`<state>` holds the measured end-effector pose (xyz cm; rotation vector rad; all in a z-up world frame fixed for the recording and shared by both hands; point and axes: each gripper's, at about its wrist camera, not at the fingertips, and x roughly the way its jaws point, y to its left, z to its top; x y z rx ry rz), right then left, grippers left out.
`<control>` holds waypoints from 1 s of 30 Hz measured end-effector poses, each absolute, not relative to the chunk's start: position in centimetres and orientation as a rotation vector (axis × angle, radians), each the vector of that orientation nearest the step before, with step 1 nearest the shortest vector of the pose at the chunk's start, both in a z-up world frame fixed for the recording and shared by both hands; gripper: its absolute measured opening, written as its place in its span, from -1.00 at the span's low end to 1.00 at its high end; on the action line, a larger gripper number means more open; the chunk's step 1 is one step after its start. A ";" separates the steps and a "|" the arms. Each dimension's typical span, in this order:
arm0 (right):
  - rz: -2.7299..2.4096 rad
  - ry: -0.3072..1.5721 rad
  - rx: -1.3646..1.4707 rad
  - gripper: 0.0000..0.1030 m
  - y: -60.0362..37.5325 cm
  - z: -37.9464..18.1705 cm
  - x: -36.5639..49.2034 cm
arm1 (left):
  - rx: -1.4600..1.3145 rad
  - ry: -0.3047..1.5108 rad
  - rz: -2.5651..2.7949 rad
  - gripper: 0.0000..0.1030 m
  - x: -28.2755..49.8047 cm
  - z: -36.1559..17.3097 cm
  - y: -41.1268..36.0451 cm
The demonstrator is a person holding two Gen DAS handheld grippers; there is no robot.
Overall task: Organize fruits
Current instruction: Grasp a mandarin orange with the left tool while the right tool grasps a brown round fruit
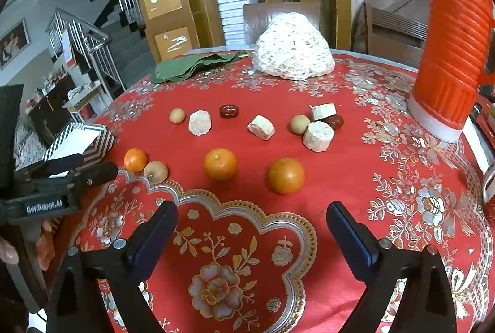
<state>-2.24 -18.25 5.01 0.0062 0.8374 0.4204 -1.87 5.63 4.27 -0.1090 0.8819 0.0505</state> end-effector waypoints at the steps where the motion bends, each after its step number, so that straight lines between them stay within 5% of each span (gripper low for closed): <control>1: 0.422 0.838 0.005 0.85 -18.2 5.0 -2.2 | -0.108 0.883 0.058 0.90 -1.8 4.3 5.8; 18: 0.445 0.884 0.015 0.84 -17.8 3.7 -1.6 | -0.147 0.901 0.083 0.90 -0.3 3.5 6.6; 25: 0.469 0.885 0.016 0.84 -17.7 3.7 -1.5 | -0.168 0.981 0.080 0.51 1.5 2.1 6.5; 30: 0.528 0.871 0.003 0.82 -16.6 4.1 -1.4 | -0.200 1.014 0.080 0.45 2.5 1.3 6.7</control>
